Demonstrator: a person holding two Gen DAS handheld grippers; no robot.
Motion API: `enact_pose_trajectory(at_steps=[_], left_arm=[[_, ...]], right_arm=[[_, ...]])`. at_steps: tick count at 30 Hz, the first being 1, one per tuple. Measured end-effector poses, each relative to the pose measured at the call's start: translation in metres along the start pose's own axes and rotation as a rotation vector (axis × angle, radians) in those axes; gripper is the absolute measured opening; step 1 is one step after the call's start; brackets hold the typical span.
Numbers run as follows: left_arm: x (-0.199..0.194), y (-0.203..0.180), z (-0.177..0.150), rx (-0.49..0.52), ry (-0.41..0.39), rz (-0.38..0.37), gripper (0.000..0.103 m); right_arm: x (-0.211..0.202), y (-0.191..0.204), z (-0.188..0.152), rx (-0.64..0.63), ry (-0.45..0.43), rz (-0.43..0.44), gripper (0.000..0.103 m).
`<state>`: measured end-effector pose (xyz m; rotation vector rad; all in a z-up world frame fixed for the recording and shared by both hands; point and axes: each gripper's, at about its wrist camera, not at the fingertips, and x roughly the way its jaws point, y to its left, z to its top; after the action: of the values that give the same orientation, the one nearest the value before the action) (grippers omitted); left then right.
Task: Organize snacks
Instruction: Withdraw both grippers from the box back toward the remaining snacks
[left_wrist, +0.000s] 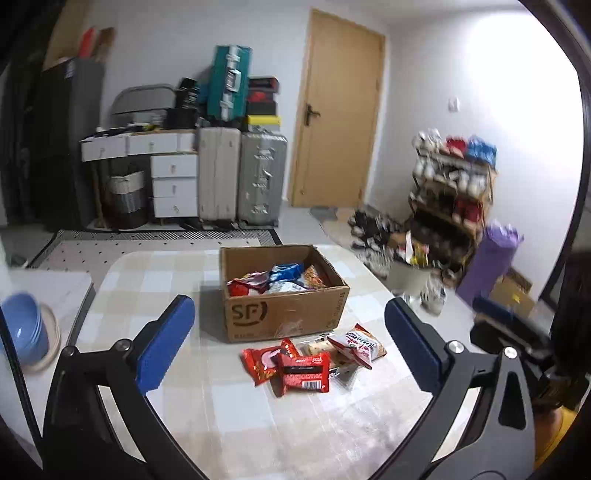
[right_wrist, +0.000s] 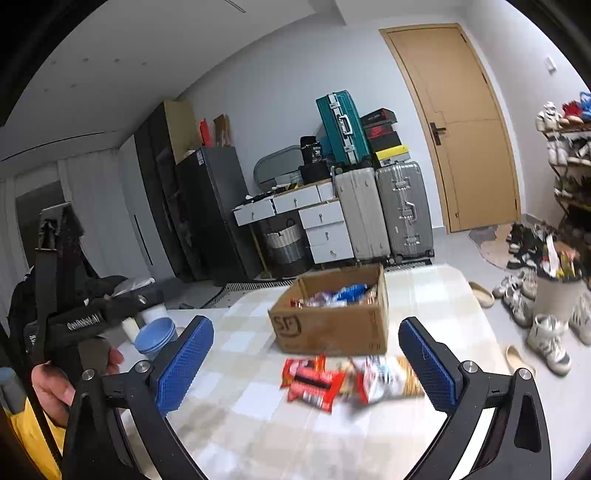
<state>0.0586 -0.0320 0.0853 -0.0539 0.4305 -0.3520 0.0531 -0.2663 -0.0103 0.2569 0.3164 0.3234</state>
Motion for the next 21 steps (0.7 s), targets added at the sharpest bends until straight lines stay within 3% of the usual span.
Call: enact_pose_trajectory(at_steps=[4, 12, 16, 21], left_arm=[[-0.019, 0.01, -0.033, -0.01, -0.011, 0.051, 0.103], [0.004, 0.038, -0.112, -0.107, 0.173, 0.061, 0.103], [0.026, 0.041, -0.126, -0.145, 0.236, 0.037, 0.103], [0.057, 0.031, -0.132, -0.121, 0.271, 0.03, 0.103]], right_arm=[[-0.011, -0.002, -0.027, 0.041, 0.022, 0.003, 0.102], [-0.013, -0.014, -0.065, 0.128, 0.084, 0.011, 0.102], [-0.003, -0.017, -0.07, 0.133, 0.116, 0.004, 0.102], [0.019, -0.023, -0.065, 0.102, 0.16, -0.04, 0.102]])
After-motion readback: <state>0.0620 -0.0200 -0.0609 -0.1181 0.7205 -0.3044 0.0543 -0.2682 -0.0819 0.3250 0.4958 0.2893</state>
